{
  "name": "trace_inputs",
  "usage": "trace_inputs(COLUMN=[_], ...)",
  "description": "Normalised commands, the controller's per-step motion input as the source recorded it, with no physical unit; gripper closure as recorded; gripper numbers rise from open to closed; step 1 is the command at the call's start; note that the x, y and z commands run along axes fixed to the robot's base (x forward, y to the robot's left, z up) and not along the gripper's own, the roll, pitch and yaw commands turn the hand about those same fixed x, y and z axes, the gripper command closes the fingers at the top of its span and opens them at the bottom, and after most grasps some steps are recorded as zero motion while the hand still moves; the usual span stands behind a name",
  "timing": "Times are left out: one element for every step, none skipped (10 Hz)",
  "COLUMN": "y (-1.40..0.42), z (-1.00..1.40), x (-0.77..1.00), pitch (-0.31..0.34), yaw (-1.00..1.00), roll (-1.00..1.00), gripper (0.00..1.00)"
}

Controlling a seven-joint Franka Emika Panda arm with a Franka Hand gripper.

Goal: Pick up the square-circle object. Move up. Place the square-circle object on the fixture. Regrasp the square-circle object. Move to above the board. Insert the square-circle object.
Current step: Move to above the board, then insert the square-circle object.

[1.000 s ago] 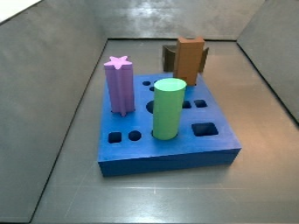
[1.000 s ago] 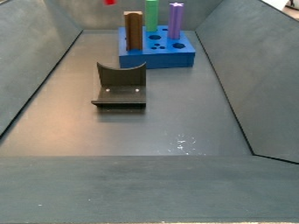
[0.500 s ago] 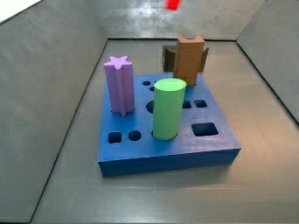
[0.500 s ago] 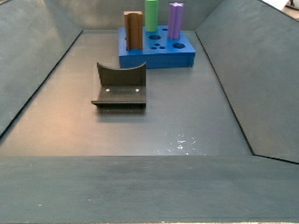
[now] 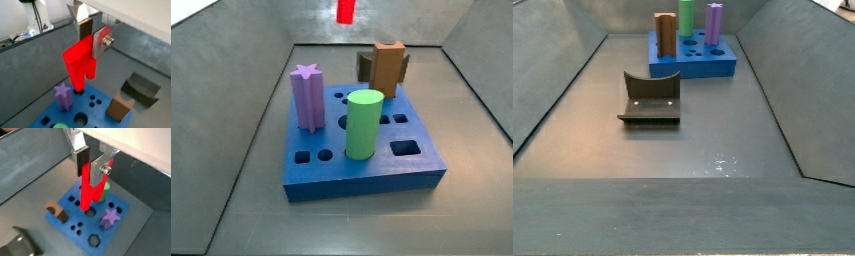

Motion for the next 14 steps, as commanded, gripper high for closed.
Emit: trace_inputs(y=[-0.01, 0.00, 0.00, -0.09, 0.00, 0.00, 0.00, 0.00, 0.00, 0.00, 0.00, 0.00, 0.00, 0.00], z=[0.00, 0.00, -0.01, 0.00, 0.16, 0.13, 0.13, 0.14, 0.14, 0.14, 0.09, 0.09, 0.09, 0.09], x=[-0.09, -0.07, 0.00, -0.03, 0.51, -0.01, 0.00, 0.00, 0.00, 0.00, 0.00, 0.00, 0.00, 0.00], pitch=[-0.108, -0.086, -0.003, -0.014, 0.110, 0.006, 0.000, 0.000, 0.000, 0.000, 0.000, 0.000, 0.000, 0.000], yaw=[-0.03, -0.02, 0.00, 0.00, 0.00, -1.00, -1.00, -1.00, -1.00, -1.00, -1.00, -1.00, -1.00, -1.00], roll=[-0.34, -0.26, 0.00, 0.16, 0.00, 0.04, 0.01, 0.00, 0.00, 0.00, 0.00, 0.00, 0.00, 0.00], gripper=[1.00, 1.00, 1.00, 1.00, 1.00, 1.00, 1.00, 1.00, 1.00, 1.00, 1.00, 1.00, 1.00, 1.00])
